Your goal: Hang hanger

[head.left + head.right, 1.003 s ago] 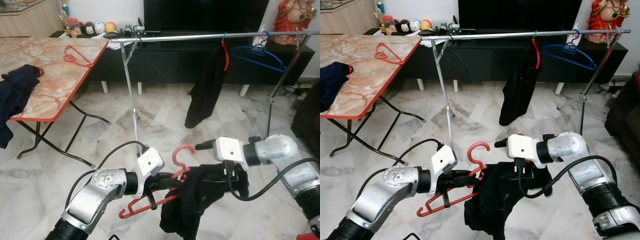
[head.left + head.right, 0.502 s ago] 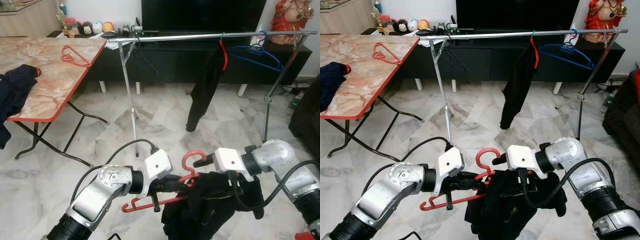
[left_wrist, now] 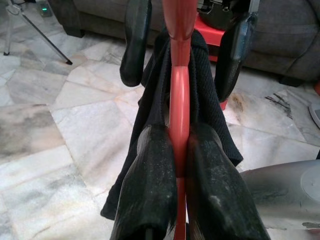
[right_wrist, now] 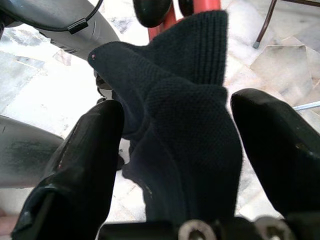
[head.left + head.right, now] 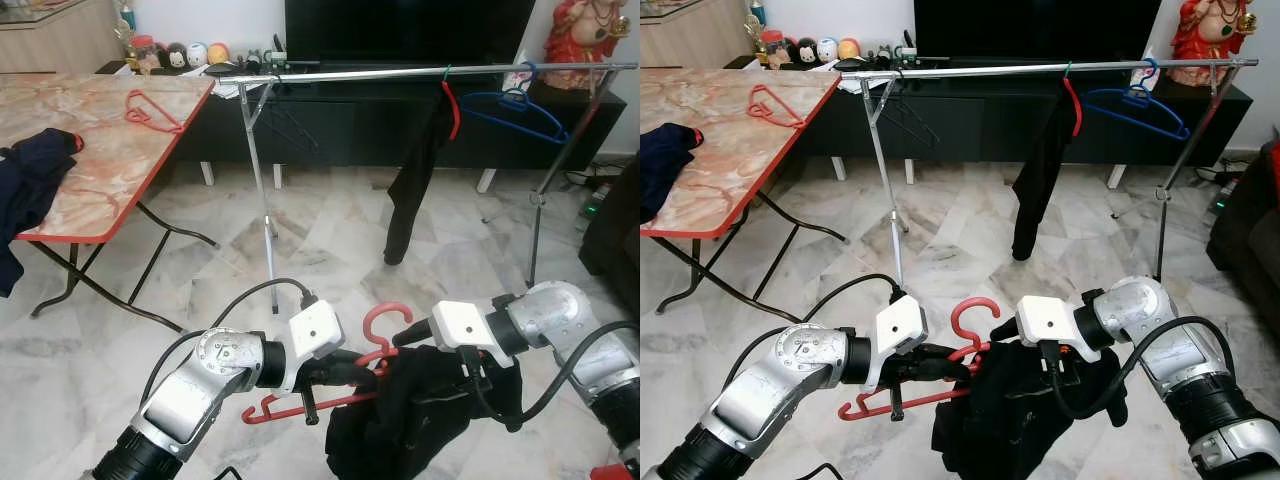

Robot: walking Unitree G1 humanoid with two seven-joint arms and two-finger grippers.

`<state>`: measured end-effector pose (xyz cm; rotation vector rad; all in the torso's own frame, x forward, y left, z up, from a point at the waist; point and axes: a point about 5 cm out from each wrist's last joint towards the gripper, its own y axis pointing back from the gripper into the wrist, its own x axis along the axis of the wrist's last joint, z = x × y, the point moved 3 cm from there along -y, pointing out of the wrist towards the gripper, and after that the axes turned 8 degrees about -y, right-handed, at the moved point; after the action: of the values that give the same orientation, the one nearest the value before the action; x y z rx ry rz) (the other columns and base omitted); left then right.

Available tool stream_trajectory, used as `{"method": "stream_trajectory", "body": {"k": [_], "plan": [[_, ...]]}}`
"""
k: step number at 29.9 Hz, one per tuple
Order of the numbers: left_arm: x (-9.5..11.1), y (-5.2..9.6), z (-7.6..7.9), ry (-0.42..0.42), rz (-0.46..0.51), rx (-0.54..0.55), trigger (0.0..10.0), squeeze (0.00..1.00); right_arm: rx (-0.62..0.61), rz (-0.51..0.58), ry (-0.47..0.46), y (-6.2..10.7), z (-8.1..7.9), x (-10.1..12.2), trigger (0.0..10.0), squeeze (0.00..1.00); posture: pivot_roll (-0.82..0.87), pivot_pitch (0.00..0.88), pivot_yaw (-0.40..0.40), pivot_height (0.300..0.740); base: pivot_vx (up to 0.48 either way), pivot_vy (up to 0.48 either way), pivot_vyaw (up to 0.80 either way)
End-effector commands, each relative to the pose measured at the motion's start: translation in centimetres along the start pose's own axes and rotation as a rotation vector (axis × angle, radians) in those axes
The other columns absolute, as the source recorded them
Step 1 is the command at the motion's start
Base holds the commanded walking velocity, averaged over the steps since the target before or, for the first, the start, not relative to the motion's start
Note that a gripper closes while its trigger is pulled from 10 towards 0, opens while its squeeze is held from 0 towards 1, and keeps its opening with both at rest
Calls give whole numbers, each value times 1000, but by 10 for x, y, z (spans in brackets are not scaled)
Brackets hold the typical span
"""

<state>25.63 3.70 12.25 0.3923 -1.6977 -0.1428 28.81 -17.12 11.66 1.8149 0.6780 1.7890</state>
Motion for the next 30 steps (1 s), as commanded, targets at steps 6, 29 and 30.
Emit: {"method": "stream_trajectory", "body": {"k": [6, 29, 30], "plan": [[12, 2, -7, -65, 31, 5, 10000, 0, 15, -7, -8, -3, 1, -1, 0, 0, -67, 0, -25, 740, 0, 0, 0], [17, 0, -9, -87, 52, 7, 10000, 0, 33, 21, -13, -13, 0, 4, 0, 0, -62, 0, -27, 740, 0, 0, 0], [17, 0, -9, -92, 55, 8, 10000, 0, 34, 19, -12, -14, 0, 4, 0, 0, -60, 0, -26, 740, 0, 0, 0]]}}
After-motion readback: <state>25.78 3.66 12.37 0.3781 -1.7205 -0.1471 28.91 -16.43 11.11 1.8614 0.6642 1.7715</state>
